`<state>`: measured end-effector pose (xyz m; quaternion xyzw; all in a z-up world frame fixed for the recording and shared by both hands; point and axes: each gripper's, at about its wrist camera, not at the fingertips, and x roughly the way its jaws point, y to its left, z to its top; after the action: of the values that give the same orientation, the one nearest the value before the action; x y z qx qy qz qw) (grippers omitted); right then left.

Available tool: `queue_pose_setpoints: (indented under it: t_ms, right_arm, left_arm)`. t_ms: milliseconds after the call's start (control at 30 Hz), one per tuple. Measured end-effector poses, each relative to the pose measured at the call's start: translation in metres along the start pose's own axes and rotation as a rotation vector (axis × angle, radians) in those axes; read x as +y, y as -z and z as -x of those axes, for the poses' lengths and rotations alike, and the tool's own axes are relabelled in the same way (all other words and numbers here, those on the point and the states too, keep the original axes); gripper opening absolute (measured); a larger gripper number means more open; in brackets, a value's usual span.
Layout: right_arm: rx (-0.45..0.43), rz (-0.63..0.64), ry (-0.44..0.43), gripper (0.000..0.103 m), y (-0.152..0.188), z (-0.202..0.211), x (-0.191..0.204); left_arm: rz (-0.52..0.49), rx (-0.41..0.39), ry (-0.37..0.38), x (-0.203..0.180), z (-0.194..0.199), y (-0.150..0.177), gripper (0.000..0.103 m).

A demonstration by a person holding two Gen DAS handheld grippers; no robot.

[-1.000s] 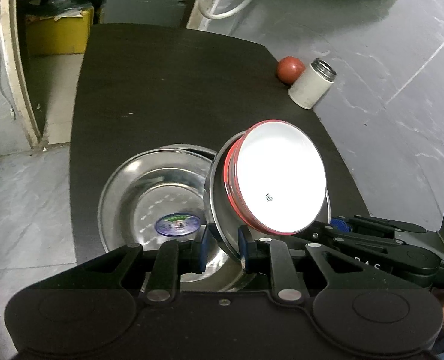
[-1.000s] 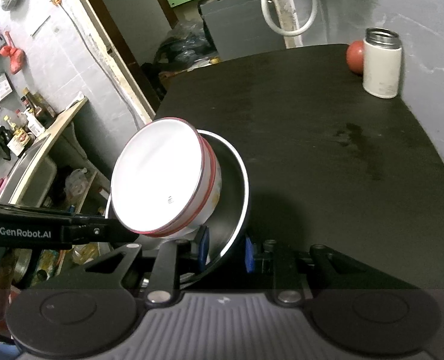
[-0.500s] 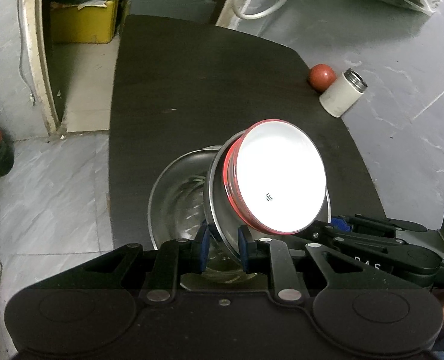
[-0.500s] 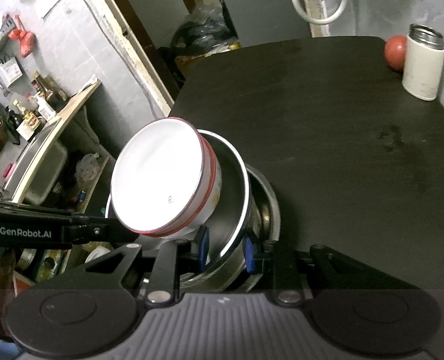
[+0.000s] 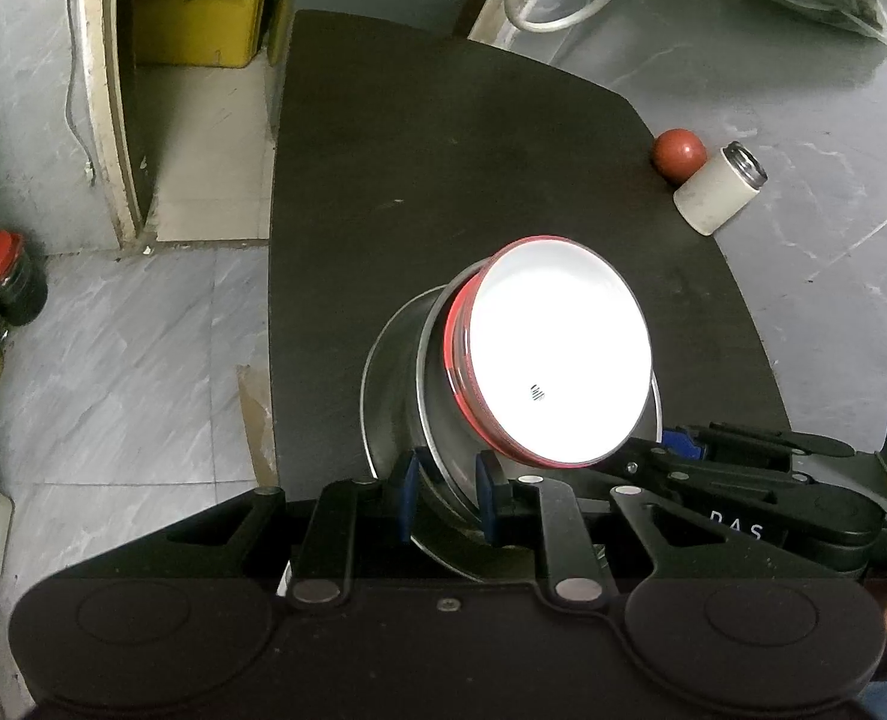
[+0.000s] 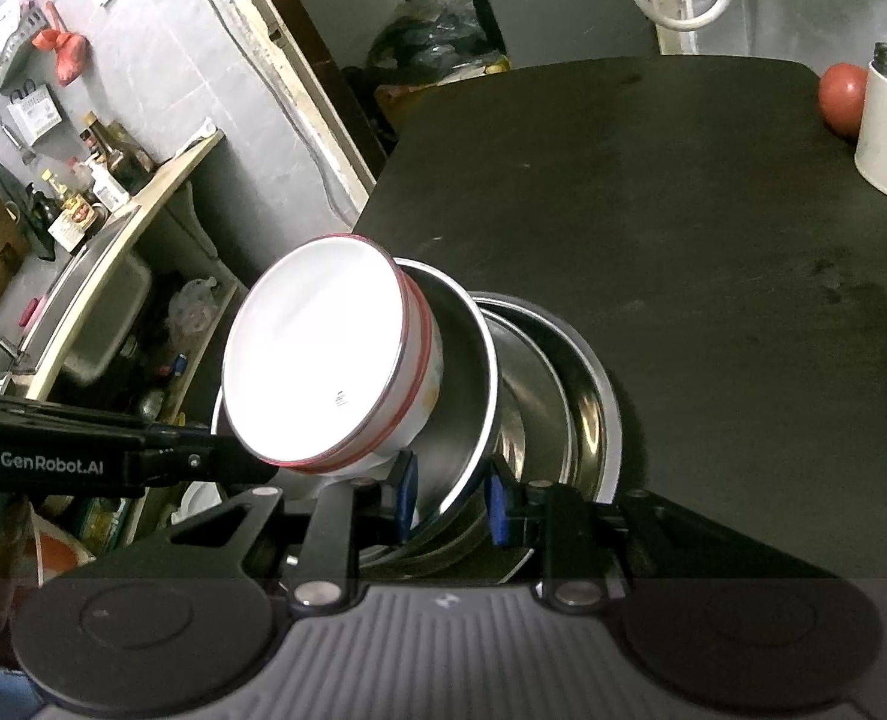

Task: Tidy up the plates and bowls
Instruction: 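Lift the nested bowls with both tools and carry them over the plate stack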

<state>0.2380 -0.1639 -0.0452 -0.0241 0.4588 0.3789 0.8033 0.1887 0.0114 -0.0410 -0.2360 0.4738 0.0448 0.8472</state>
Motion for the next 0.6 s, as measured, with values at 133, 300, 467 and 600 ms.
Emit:
queue_pose_setpoints:
  t_ms: [133,300,467,600]
  right_arm:
    - [0.008,-0.001,-0.002,0.027,-0.0007,-0.0010,0.0003]
    - [0.015,-0.004,0.001,0.027,-0.0017,-0.0030,0.0015]
    - [0.022,-0.012,0.003,0.027,-0.0018,-0.0040,0.0013]
    - [0.021,-0.016,0.002,0.027,-0.0018,-0.0042,0.0017]
  left_arm:
    - [0.004,0.006,-0.002,0.0011,-0.0020,-0.0010,0.022]
    - [0.006,0.016,-0.003,0.0016,-0.0058,-0.0021,0.022]
    - [0.004,0.022,-0.003,0.0007,-0.0083,-0.0026,0.022]
    - [0.002,0.025,-0.003,0.0006,-0.0096,-0.0037,0.022]
